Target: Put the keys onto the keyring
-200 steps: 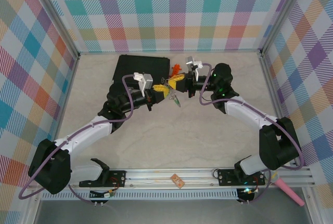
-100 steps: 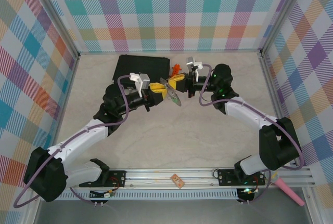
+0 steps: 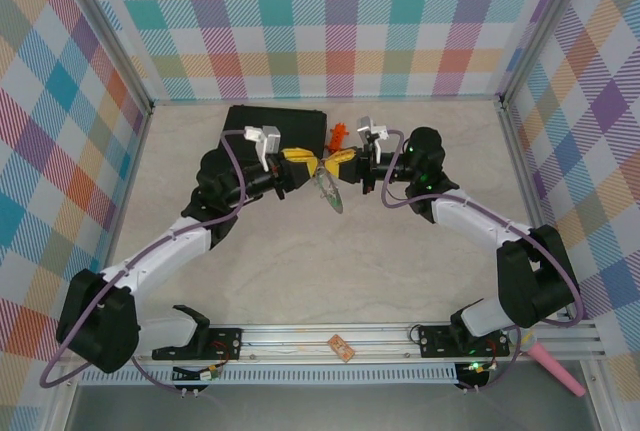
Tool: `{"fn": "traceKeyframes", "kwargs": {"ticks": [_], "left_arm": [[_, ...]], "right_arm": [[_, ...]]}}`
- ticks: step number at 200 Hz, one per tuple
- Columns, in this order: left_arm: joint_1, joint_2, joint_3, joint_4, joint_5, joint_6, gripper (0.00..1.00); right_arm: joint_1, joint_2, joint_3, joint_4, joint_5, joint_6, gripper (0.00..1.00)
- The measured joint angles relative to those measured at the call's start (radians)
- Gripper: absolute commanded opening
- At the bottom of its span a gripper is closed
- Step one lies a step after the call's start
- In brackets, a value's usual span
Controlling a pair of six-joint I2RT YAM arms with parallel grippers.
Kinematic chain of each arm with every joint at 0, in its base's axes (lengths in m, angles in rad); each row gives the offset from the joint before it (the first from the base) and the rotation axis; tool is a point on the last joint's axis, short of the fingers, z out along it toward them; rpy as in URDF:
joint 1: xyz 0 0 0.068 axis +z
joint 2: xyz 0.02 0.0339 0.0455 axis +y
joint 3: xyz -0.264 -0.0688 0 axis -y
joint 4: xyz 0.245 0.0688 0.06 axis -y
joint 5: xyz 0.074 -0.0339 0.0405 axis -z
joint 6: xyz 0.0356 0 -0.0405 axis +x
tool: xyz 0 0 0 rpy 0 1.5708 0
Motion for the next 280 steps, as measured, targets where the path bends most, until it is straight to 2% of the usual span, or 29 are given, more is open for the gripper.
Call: {"fn": "traceKeyframes", "kwargs": {"ticks": [40, 116, 201, 280], "left_arm": [[0.008, 0.059, 0.015, 0.066, 0.064, -0.09, 0.28], [0.01, 0.085, 0.023, 0.191, 0.136, -0.162, 0.25], [0.01, 0.098, 0.023, 0.19, 0.172, -0.158, 0.24], [0.003, 0.098, 0.023, 0.172, 0.19, -0.129, 0.18]], "right_arm": [[0.0, -0.001, -0.003, -0.005, 0.0, -0.011, 0.0], [0.0, -0.024, -0.003, -0.029, 0.001, -0.026, 0.0], [0.0, -0.024, 0.0, -0.032, 0.0, -0.025, 0.0], [0.0, -0.018, 0.022, -0.039, -0.015, -0.014, 0.0]]}}
